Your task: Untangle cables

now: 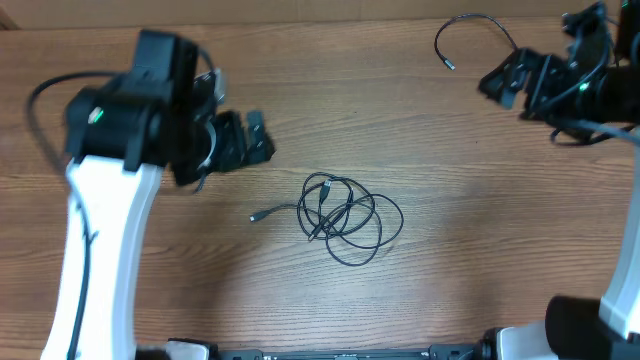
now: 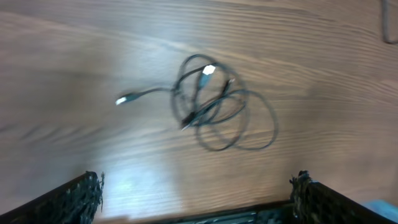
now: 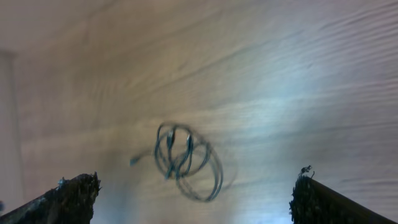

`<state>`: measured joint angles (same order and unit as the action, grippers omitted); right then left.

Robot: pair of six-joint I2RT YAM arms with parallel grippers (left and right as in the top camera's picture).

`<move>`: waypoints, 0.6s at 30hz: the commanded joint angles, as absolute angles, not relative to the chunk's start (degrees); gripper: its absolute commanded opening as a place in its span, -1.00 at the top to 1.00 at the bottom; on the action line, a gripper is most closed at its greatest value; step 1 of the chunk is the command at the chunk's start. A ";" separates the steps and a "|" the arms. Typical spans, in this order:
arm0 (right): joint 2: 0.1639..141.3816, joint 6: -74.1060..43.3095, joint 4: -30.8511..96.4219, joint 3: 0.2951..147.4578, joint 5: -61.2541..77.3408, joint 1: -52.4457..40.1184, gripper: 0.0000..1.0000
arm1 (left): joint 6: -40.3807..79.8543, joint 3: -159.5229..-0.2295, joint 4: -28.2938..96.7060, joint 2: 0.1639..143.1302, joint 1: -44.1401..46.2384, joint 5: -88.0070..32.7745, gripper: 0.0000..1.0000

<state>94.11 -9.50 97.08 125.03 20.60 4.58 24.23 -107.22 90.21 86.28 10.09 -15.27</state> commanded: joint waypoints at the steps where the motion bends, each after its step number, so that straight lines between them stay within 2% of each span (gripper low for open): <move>1: 91.24 -12.56 97.06 119.63 17.32 0.16 -1.00 | 27.22 -108.07 93.25 82.19 9.98 -7.35 -0.99; 9: 88.75 -15.09 95.88 102.91 16.29 -7.79 -1.00 | 27.00 -107.87 96.79 80.82 10.00 -6.90 -0.99; 13: 88.75 -15.66 89.30 91.31 20.97 -11.40 -1.00 | 27.03 -106.94 96.79 81.69 10.11 -7.05 -0.99; 18: 88.75 -21.93 78.56 77.97 20.56 -14.13 -1.00 | 26.74 -104.68 96.79 82.52 10.20 -7.53 -0.99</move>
